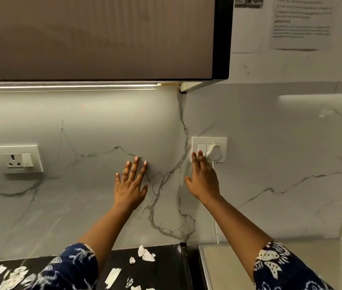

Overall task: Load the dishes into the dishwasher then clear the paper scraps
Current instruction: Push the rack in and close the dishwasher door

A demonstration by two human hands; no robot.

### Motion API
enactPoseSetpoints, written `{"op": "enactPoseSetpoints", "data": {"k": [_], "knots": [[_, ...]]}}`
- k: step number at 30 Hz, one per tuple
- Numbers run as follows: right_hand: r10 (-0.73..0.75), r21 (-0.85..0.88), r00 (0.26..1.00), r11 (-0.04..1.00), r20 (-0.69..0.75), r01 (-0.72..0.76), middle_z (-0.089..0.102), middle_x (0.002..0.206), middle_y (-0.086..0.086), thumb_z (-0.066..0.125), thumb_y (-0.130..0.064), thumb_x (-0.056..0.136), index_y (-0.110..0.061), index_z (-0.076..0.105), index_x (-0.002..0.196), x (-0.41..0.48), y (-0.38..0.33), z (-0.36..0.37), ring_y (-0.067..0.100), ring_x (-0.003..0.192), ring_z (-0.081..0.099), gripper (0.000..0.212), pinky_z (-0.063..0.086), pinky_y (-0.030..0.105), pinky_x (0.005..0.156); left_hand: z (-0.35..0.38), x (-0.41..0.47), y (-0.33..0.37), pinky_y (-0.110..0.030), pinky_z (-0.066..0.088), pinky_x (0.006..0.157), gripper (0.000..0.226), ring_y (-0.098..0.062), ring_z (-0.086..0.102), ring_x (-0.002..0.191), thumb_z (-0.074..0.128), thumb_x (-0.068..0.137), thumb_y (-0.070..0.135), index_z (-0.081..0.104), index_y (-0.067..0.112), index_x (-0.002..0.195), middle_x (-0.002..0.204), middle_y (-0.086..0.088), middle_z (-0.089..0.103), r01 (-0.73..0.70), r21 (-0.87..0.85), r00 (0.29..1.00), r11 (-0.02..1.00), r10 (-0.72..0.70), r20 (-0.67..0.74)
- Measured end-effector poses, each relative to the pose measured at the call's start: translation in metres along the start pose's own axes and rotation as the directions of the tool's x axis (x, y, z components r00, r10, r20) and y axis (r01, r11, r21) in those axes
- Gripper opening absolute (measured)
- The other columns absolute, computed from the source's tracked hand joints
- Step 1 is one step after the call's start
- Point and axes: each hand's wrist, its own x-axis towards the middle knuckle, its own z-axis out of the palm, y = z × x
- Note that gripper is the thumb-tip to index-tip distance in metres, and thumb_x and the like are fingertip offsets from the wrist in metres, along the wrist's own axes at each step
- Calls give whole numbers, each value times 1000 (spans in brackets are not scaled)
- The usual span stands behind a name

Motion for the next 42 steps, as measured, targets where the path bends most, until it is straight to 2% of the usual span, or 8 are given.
{"op": "enactPoseSetpoints", "data": {"k": [7, 13, 17, 20, 28, 34, 37, 42], "knots": [[51, 37, 990, 998, 129, -56, -15, 158, -1, 50, -55, 87, -19, -15, 149, 5, 7, 8, 19, 146, -6, 97, 9, 49, 116, 5, 1, 1, -52, -5, 116, 87, -18, -32, 140, 37, 94, 55, -35, 39, 139, 144, 9, -47, 21, 18, 1000, 1000, -22, 18], [5, 61, 978, 998, 208, -18, 38, 146, 8, 51, -41, 91, -19, 29, 146, -32, 15, -32, 25, 135, 34, 63, 37, 39, 103, -25, -27, 26, -49, 8, 119, 81, -23, -5, 148, 46, 94, 48, -6, 28, 152, 160, 0, -13, 35, -110, 998, 993, -29, 53], [-39, 253, 998, 967, 58, 23, 58, 127, 6, 55, -34, 92, -17, 54, 127, -115, 30, -55, 20, 121, 50, 39, 43, 31, 95, -23, -128, 64, -45, 6, 118, 68, -20, 5, 148, 43, 93, 50, 18, 29, 152, 161, 2, 9, -10, -327, 1000, 945, 11, 4], [-21, 374, 1000, 927, -18, 26, 64, 116, 0, 59, -28, 91, -18, 62, 118, -201, 44, -70, 14, 113, 53, 29, 38, 19, 90, -18, -232, 98, -44, 26, 113, 60, -21, 33, 140, 40, 84, 55, 50, 27, 136, 150, 2, 39, -22, -474, 1000, 880, 14, -20], [30, 416, 938, 891, 344, -181, 63, 114, -10, 55, -33, 93, -24, 63, 116, -433, 86, -67, 4, 110, 52, 26, 28, -1, 84, -31, -494, 174, -25, 40, 94, 44, -11, 55, 116, 47, 82, 52, 58, 37, 122, 129, 15, 56, 14, -498, 965, 867, 119, 234], [-61, 279, 859, 955, 509, -98, 53, 133, -9, 49, -35, 91, -24, 60, 121, -552, 101, -51, 13, 124, 47, 33, 38, 27, 100, -38, -585, 197, -34, 29, 100, 51, -22, 43, 124, 43, 85, 45, 53, 23, 129, 135, -4, 54, 149, -292, 978, 945, -98, 183], [-72, 215, 906, 976, 418, -22, 65, 115, -1, 44, -39, 81, -21, 68, 105, -576, 97, -41, 18, 103, 64, 38, 52, 34, 87, -27, -595, 191, -40, 16, 113, 61, -22, 31, 138, 24, 95, 55, 46, 19, 139, 145, -6, 46, 248, -209, 956, 946, -205, 209], [-68, 137, 955, 990, 289, 29, 64, 117, 2, 40, -37, 88, -18, 65, 113, -592, 90, -34, 19, 106, 61, 40, 49, 39, 91, -17, -604, 187, -41, 9, 118, 61, -19, 23, 144, 29, 95, 49, 35, 18, 147, 151, -4, 37, 172, -126, 972, 977, -148, 182]]}}
